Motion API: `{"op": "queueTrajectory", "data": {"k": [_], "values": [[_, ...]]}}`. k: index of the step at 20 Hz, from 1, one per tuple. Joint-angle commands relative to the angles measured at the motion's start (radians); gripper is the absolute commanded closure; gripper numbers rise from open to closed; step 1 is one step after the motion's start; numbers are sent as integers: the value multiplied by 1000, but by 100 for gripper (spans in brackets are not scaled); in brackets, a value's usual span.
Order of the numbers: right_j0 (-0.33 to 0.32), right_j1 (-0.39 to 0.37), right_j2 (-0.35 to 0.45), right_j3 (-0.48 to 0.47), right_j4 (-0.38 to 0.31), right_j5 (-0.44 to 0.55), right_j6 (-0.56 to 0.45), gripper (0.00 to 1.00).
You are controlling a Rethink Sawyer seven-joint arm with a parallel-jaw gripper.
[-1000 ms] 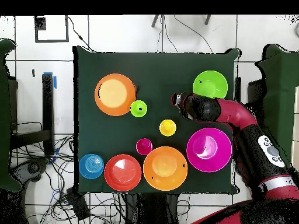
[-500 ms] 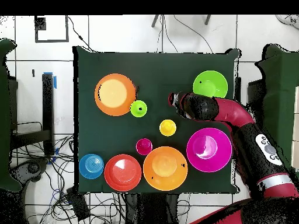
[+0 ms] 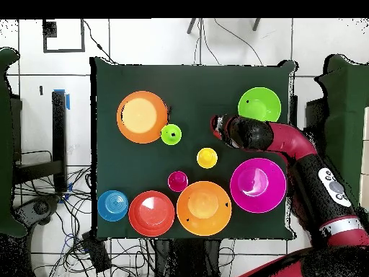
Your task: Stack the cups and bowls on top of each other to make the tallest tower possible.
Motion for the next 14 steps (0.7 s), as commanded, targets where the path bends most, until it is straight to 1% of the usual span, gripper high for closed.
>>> {"op": "queueTrajectory", "data": {"k": [1,12,14], "values": [[13,26,10,-28,-37,88,-207,100],[13,23,11,-26,-34,86,-200,100],[7,19,12,-15,-33,72,-189,100]]}}
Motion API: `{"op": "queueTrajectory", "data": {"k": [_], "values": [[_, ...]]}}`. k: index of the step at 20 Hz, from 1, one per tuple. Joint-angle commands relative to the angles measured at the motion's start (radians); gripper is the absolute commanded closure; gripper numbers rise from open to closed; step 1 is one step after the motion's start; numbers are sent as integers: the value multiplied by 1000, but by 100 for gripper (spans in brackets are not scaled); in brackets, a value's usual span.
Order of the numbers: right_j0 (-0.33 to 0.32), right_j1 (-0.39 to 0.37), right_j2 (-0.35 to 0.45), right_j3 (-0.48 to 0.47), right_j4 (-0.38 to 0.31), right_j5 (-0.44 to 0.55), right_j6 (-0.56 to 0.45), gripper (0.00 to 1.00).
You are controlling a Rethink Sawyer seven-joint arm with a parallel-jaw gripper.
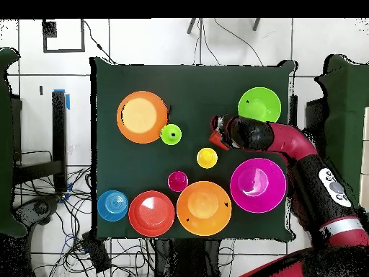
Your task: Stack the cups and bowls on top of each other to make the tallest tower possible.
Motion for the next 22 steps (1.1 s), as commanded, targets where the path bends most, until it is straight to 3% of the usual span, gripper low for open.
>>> {"op": "queueTrajectory", "data": {"k": [1,3,9,14,22], "values": [[10,8,15,-13,-34,71,-189,100],[17,-13,13,-22,-31,82,-185,100],[37,-26,37,-127,-105,144,-385,100],[78,-162,7,-98,-106,215,-335,100],[74,-205,23,-104,-107,284,-343,100]]}}
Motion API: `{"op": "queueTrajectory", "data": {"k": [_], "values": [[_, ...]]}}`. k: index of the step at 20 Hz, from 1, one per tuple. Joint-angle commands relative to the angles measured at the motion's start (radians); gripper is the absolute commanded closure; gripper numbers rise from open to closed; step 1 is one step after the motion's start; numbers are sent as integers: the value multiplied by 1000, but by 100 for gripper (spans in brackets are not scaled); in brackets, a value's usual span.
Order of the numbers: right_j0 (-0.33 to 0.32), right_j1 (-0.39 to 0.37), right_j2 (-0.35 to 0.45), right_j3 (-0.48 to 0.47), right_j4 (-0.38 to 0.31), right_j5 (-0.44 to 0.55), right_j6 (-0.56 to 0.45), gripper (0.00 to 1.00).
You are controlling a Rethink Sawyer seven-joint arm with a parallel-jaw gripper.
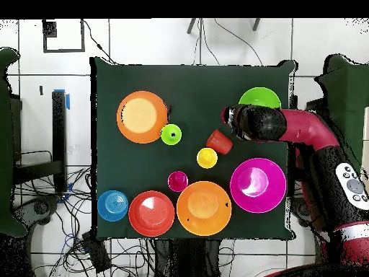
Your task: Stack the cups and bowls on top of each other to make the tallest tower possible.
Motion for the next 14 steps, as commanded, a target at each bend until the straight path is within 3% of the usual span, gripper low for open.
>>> {"op": "queueTrajectory", "data": {"k": [1,8,9,14], "values": [[40,-60,21,-58,-66,144,-338,100],[23,-37,39,-53,-70,95,-328,100],[16,-32,46,-53,-66,88,-331,0],[-27,8,80,-28,-99,-1,-377,0]]}}
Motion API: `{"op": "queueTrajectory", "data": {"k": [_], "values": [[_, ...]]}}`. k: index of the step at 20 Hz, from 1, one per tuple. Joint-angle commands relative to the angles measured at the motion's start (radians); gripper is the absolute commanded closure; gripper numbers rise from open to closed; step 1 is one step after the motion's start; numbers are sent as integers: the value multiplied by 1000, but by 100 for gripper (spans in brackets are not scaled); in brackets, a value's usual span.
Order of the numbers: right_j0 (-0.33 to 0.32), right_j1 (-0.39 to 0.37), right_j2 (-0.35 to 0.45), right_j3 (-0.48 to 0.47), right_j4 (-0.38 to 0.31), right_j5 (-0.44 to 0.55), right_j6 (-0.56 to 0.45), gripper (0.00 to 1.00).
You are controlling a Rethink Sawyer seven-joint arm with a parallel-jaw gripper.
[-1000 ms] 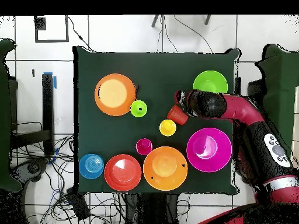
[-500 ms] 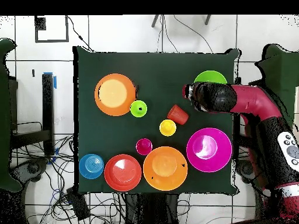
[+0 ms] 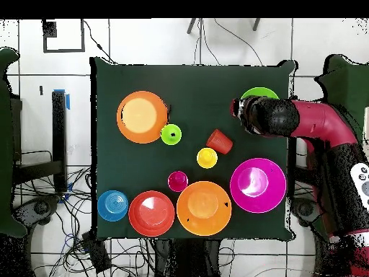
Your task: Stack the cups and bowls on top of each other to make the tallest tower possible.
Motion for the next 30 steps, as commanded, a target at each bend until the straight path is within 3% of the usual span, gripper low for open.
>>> {"op": "queueTrajectory", "data": {"k": [1,30], "values": [[-16,80,53,-7,-100,-31,-382,0],[-27,171,63,-34,-204,-92,-326,0]]}}
